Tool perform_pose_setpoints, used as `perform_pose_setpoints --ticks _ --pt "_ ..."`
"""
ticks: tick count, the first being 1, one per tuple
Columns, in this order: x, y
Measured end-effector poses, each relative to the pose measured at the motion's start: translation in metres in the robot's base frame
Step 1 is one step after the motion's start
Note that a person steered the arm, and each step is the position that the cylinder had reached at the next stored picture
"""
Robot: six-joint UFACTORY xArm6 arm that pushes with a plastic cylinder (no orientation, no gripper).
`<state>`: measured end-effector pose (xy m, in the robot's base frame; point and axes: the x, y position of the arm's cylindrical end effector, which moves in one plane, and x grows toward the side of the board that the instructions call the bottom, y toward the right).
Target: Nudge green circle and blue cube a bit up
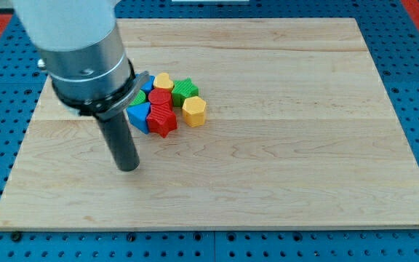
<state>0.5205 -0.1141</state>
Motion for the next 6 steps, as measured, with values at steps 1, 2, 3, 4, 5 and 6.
perform_pose_setpoints --ticks 1,2,3,4,5,6 --pt "-0.028 0.009" --pt "-0.037 0.010" --pt "-0.037 0.010" --pt "-0.029 0.004" --pt "-0.050 -0.054" --pt "-0.061 -0.045"
